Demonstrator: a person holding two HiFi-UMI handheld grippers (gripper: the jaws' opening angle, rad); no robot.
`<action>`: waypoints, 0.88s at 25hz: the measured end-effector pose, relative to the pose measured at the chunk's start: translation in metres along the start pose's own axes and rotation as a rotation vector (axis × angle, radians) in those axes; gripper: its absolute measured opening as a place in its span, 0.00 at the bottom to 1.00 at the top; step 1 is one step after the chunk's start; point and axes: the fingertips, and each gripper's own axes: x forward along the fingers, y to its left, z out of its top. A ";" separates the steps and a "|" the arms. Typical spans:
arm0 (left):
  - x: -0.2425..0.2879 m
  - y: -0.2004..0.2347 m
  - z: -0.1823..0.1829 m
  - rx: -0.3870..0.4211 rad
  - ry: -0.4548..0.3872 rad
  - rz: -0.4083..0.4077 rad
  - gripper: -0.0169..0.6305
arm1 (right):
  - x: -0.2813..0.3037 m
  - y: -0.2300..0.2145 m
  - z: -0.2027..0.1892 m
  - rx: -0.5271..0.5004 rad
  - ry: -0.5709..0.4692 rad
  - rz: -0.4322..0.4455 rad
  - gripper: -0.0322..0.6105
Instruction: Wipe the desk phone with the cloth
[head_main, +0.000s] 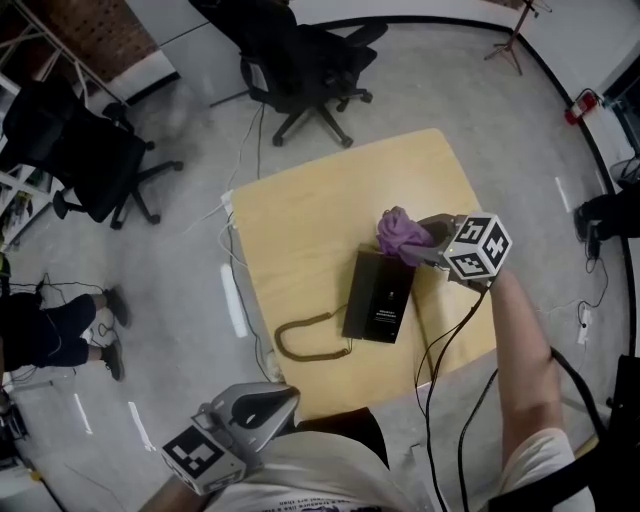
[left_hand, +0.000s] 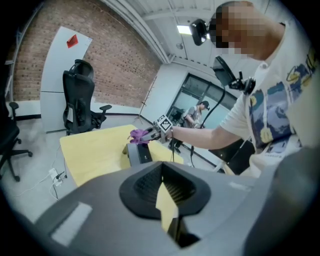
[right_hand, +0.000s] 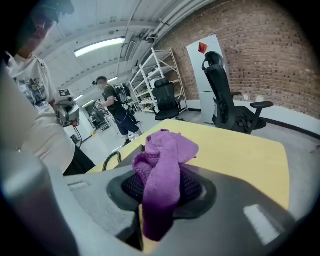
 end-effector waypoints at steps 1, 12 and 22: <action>0.001 0.000 0.000 0.000 0.002 -0.001 0.03 | 0.003 -0.003 -0.004 0.014 0.001 -0.006 0.24; 0.002 -0.003 -0.004 0.008 0.014 0.005 0.03 | 0.022 -0.038 -0.036 0.070 0.029 -0.142 0.24; 0.004 -0.007 -0.003 0.026 0.024 -0.001 0.03 | -0.016 -0.059 -0.043 0.213 -0.121 -0.352 0.24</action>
